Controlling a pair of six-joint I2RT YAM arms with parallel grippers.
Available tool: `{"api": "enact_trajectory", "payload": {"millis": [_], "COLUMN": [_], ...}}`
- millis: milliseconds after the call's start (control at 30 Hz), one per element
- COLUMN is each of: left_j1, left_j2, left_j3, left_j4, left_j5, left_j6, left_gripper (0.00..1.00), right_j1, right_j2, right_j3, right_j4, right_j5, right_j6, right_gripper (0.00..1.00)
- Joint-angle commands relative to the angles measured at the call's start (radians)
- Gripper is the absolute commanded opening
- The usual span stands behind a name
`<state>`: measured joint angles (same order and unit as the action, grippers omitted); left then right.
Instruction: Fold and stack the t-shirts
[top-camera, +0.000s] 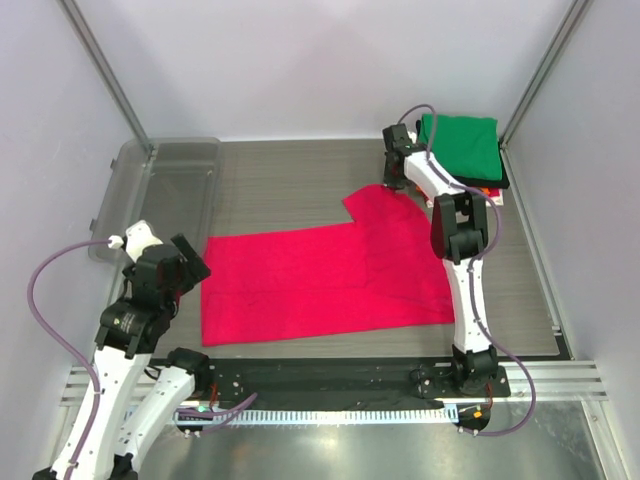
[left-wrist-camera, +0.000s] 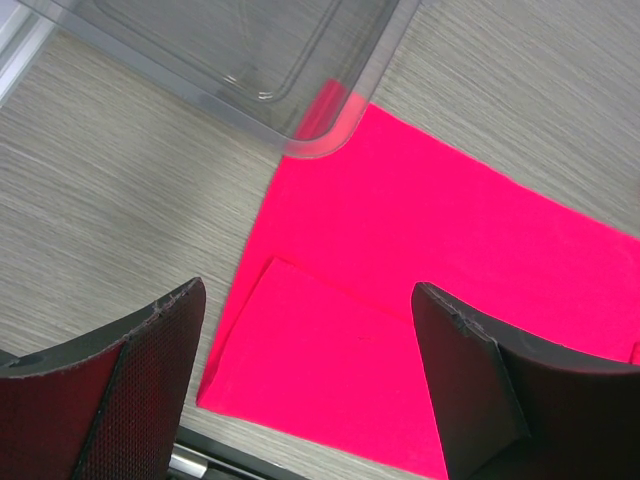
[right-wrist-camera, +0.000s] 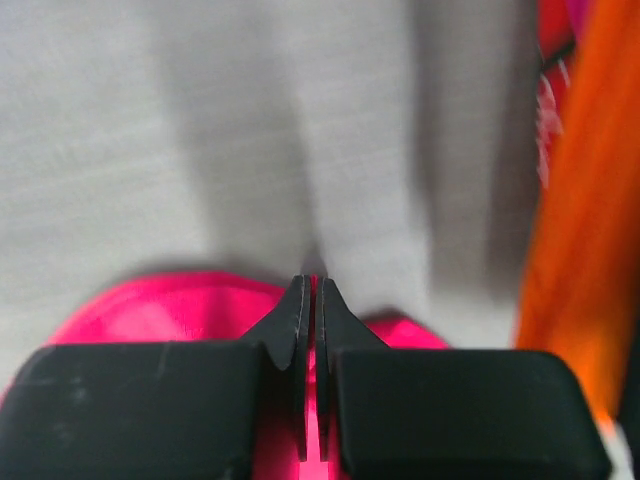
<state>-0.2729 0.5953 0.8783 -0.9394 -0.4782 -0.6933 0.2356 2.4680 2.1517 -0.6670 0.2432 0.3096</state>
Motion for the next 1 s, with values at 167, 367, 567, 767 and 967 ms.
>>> {"api": "enact_trajectory", "payload": {"millis": [167,367,567,767,967], "left_j1": [0.0,-0.003,-0.009,-0.018,-0.023], "left_j2": [0.171,0.379,0.624,0.82,1.055], "left_j3": [0.017,0.083,0.204,0.356,0.479], "left_j4": [0.068,0.139,0.182,0.202,0.2], "left_j5": [0.124,0.222,0.26,0.254,0.259], "left_j6": [0.023,0.003,0.011,0.017,0.018], "left_gripper": [0.84,0.82,0.8,0.8,0.78], "right_j1": [0.005,-0.01,-0.087,-0.218,-0.263], "right_j2": [-0.444,-0.675,-0.829,-0.948,-0.978], "right_j3": [-0.294,-0.519,-0.693,-0.816,-0.829], "right_j4": [-0.06,-0.095,-0.115,-0.121,-0.128], "right_j5": [0.123,0.22,0.225,0.203,0.194], "right_j6": [0.005,0.016,0.054,0.065,0.063], "right_gripper": [0.01,0.01,0.01,0.01,0.01]}}
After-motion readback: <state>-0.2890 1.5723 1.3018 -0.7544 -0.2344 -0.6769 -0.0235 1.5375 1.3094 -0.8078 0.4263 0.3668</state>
